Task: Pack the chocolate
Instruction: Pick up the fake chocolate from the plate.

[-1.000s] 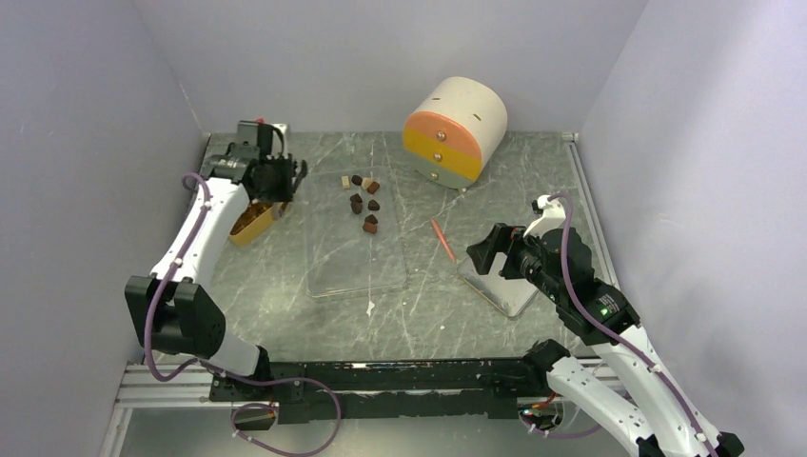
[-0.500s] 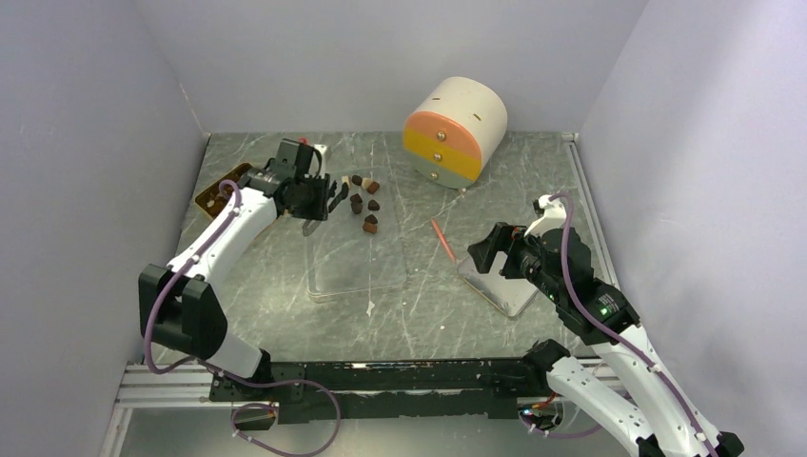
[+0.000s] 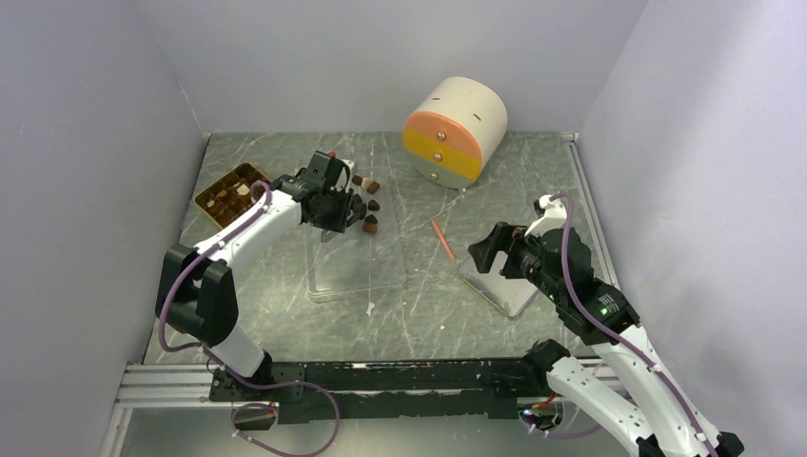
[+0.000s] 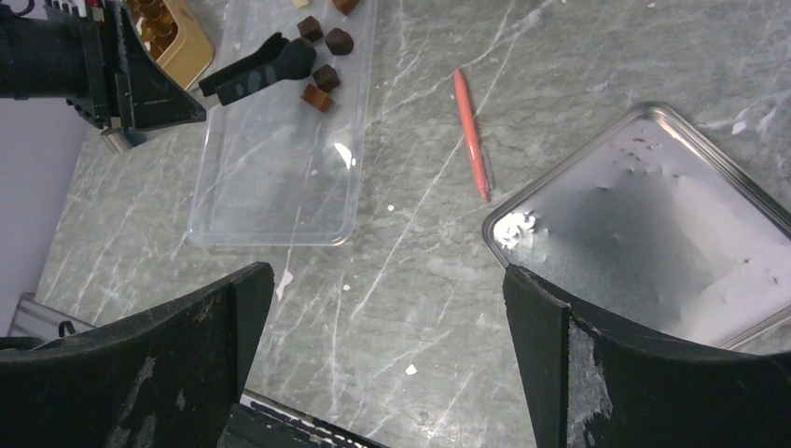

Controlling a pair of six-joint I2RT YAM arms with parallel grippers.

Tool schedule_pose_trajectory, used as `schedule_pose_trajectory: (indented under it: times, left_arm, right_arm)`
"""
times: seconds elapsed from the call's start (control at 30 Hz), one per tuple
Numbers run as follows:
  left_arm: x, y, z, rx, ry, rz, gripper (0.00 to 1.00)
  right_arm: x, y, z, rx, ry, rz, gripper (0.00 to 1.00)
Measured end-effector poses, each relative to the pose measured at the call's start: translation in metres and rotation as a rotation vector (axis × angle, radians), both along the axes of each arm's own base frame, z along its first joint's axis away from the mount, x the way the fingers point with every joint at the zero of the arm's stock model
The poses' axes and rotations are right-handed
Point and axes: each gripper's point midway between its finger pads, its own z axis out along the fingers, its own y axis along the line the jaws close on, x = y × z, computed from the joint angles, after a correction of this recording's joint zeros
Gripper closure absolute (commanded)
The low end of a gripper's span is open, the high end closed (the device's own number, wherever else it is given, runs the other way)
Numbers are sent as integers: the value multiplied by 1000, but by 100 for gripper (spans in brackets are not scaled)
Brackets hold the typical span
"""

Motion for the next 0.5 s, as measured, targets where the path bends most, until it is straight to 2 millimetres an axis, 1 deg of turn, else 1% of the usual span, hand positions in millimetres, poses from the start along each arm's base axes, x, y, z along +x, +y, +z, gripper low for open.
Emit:
schedule_pose_trajectory:
  times: [0.13, 0.5]
  left_arm:
    - [2, 2, -6, 25, 3, 10, 60]
    - [11, 3, -12, 61, -27, 26, 60]
  right_arm:
    - [0, -1, 0, -1, -1, -2, 1]
    - [1, -3, 0, -7, -2, -14, 1]
